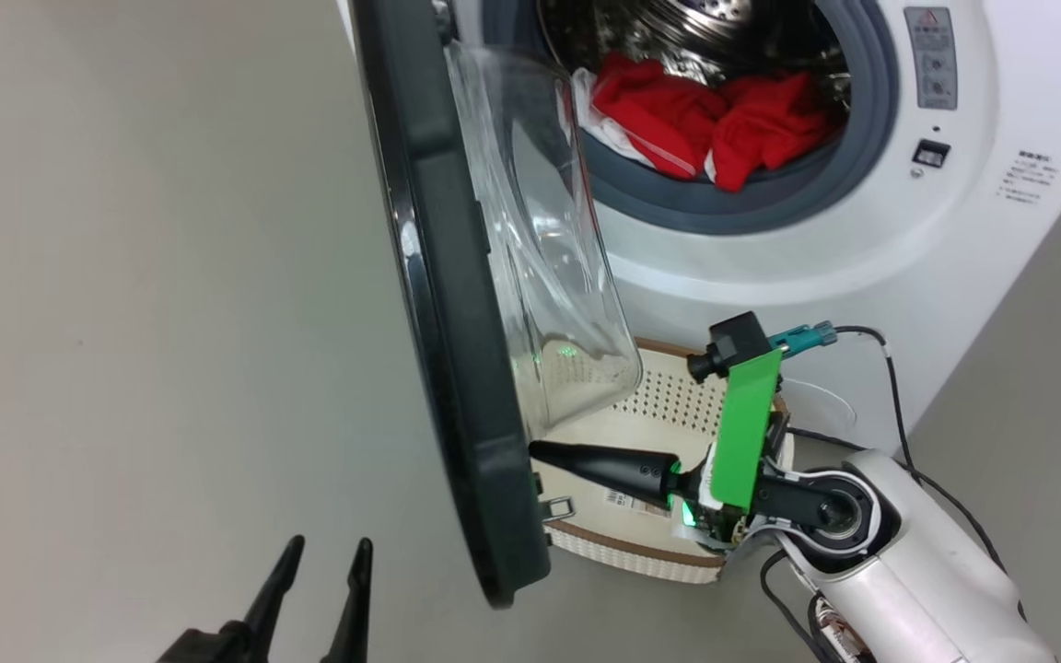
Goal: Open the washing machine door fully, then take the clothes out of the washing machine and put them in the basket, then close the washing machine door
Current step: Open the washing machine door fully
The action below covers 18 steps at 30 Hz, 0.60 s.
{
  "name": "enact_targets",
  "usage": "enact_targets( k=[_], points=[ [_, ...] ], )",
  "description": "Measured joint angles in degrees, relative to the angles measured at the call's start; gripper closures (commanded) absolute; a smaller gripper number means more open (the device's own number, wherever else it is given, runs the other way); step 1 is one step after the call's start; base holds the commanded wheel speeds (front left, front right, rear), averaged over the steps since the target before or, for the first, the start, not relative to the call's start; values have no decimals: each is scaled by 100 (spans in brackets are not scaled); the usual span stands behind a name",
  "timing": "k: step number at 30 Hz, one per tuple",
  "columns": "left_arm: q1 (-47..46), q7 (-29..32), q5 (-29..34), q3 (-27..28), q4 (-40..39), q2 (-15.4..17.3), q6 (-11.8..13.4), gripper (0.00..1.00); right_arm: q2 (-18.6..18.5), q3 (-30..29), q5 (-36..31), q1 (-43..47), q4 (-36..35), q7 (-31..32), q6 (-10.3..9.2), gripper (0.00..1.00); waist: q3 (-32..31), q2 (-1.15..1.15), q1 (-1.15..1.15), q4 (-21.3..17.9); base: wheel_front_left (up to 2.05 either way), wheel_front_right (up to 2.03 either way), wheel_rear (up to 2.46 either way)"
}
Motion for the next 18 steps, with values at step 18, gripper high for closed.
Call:
enact_targets(
  k=[18],
  points=[
    [80,0,-24,193,-175,-1,97,0,34,755,359,-146,-37,-519,-18,100,7,0,0,141,0,0,0]
  ],
)
